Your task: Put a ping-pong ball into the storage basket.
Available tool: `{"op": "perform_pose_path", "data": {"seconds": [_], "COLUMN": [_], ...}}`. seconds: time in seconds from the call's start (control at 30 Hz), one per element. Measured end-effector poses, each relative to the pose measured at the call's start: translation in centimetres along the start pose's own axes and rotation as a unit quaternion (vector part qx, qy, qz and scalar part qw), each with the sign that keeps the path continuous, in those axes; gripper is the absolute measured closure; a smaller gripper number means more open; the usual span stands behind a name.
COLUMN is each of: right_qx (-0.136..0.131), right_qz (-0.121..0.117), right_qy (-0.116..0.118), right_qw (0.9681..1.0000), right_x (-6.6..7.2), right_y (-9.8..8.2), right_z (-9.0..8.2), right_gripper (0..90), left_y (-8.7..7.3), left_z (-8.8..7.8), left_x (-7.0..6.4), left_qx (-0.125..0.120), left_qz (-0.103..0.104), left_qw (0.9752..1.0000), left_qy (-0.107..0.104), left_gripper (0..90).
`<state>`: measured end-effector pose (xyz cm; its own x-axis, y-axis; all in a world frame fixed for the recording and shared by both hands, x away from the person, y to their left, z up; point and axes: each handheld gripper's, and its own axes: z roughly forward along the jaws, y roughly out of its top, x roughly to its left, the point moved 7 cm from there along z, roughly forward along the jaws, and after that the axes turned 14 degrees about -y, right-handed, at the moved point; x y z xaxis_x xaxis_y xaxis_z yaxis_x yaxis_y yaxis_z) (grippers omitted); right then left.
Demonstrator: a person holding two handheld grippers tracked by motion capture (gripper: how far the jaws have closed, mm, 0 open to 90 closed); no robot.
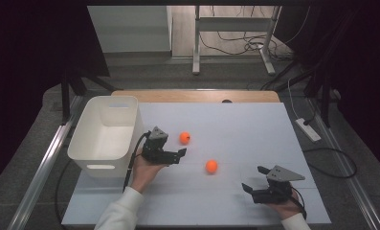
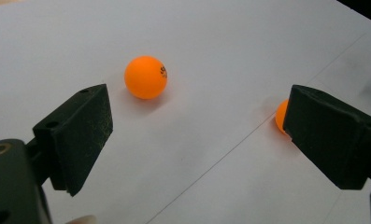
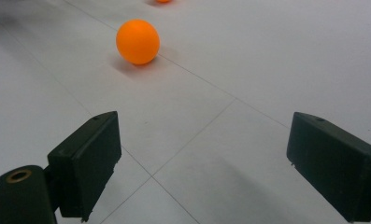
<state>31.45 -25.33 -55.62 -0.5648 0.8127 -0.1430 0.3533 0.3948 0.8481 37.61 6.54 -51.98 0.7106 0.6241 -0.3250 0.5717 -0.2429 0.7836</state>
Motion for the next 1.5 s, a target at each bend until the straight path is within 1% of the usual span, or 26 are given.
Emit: {"op": "perform_pose_path", "data": {"seconds": [0.17,0.23,0.27,0.33,0.5,0.57,0.73,0.87,1.1,1.2,1.4,1.5], "right_qx": [0.001,0.002,0.002,0.003,0.002,0.003,0.003,0.004,0.002,0.003,0.003,0.003], "right_qz": [0.000,-0.001,-0.001,-0.001,-0.002,-0.002,-0.003,-0.003,-0.002,-0.002,-0.002,-0.002], "right_qy": [-0.001,-0.001,-0.001,0.000,0.000,0.000,0.000,0.002,0.002,0.002,0.002,0.002], "right_qw": [1.0000,1.0000,1.0000,1.0000,1.0000,1.0000,1.0000,1.0000,1.0000,1.0000,1.0000,1.0000], "right_x": [0.0,0.0,0.0,0.0,0.0,0.0,0.0,0.0,0.0,0.0,0.0,0.0], "right_y": [0.0,0.0,0.0,-0.1,-0.1,-0.1,-0.1,-0.1,-0.1,-0.1,-0.1,-0.1], "right_z": [0.0,0.0,0.0,0.1,0.1,0.1,0.1,0.1,0.1,0.1,0.1,0.1], "right_gripper": [9.9,9.9,9.9,9.9,9.9,9.9,9.9,10.0,10.0,10.0,10.0,10.0], "left_y": [0.4,0.6,0.6,0.6,0.5,0.4,0.3,0.4,0.8,0.8,0.7,0.6], "left_z": [0.2,0.3,0.3,0.5,0.8,0.9,1.5,1.9,2.4,2.7,3.1,3.5], "left_x": [0.1,0.0,0.0,0.0,0.8,1.0,1.4,1.7,1.9,2.0,2.5,2.7], "left_qx": [0.003,-0.003,-0.003,-0.002,0.003,0.003,0.013,0.023,0.031,0.038,0.040,0.049], "left_qz": [0.002,-0.002,-0.001,-0.001,-0.011,-0.012,-0.016,-0.013,-0.011,-0.008,-0.018,-0.017], "left_qw": [1.0000,1.0000,1.0000,1.0000,0.9999,0.9999,0.9997,0.9994,0.9991,0.9988,0.9986,0.9980], "left_qy": [0.003,-0.002,-0.003,0.000,0.009,0.010,0.014,0.020,0.026,0.029,0.030,0.034], "left_gripper": [9.2,9.2,9.2,9.2,9.3,9.3,9.3,9.3,9.3,9.3,9.3,9.3]}}
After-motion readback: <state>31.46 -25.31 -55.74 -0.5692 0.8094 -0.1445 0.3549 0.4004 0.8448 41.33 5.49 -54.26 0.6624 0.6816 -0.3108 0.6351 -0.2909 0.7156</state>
